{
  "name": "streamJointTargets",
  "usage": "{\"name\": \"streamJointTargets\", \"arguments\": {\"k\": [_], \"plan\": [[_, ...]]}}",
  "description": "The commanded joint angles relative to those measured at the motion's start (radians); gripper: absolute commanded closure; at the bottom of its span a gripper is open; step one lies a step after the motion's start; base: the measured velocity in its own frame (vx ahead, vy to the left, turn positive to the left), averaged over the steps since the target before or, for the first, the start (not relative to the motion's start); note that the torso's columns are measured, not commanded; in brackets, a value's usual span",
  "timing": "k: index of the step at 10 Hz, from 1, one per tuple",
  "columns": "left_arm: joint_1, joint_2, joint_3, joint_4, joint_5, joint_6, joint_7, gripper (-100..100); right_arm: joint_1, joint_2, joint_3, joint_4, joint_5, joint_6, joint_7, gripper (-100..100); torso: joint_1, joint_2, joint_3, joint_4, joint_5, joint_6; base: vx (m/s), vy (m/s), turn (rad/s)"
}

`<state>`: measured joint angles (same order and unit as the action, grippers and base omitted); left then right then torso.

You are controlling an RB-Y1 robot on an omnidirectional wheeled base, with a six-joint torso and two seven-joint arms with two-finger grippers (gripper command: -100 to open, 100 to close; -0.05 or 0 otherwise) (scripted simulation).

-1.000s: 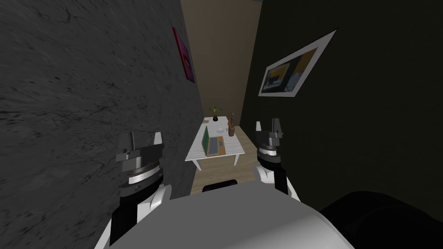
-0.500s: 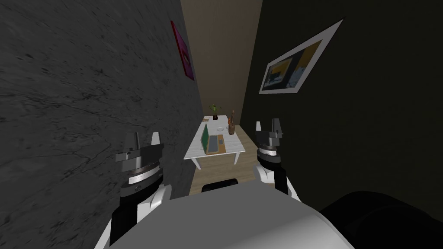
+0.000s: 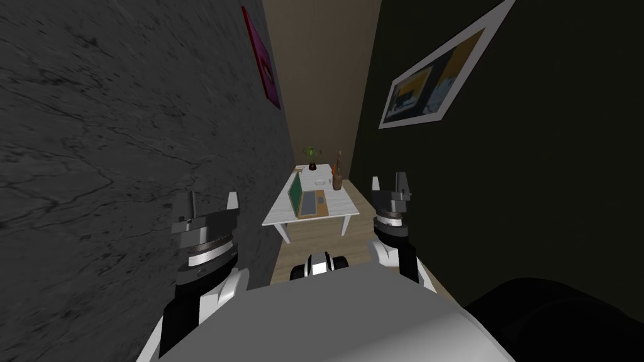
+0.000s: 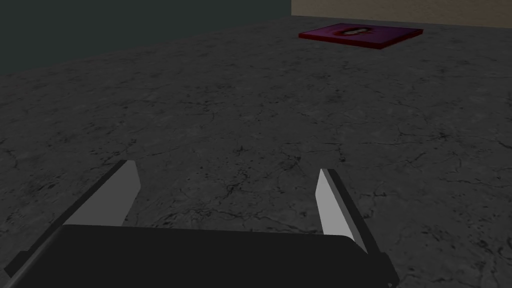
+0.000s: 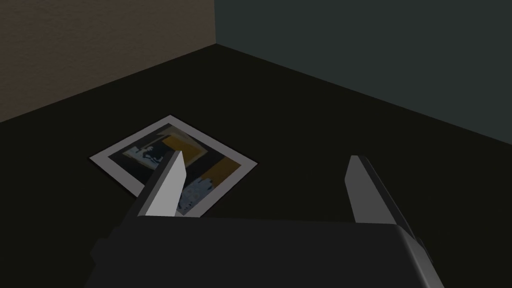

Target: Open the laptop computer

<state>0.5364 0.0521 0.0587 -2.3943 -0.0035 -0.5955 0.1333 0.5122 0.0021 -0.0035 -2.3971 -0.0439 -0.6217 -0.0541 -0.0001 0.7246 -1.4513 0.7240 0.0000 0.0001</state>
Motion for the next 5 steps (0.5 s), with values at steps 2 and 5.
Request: {"name": "streamJointTargets", "arguments": {"k": [2, 5], "plan": [[-0.023, 0.057, -0.008, 0.029, 0.029, 0.093, 0.023, -100, 0.0, 0.0, 0.0, 0.0, 0.0, 0.0, 0.0, 0, 0.0, 0.011, -0.024, 0.012, 0.0, 0.0, 0.028, -0.018, -0.007], [-0.039, 0.07, -0.014, 0.05, 0.049, 0.158, 0.039, -100, 0.0, 0.0, 0.0, 0.0, 0.0, 0.0, 0.0, 0, 0.0, 0.013, -0.025, 0.014, 0.0, 0.0, 0.031, -0.015, -0.007]]}}
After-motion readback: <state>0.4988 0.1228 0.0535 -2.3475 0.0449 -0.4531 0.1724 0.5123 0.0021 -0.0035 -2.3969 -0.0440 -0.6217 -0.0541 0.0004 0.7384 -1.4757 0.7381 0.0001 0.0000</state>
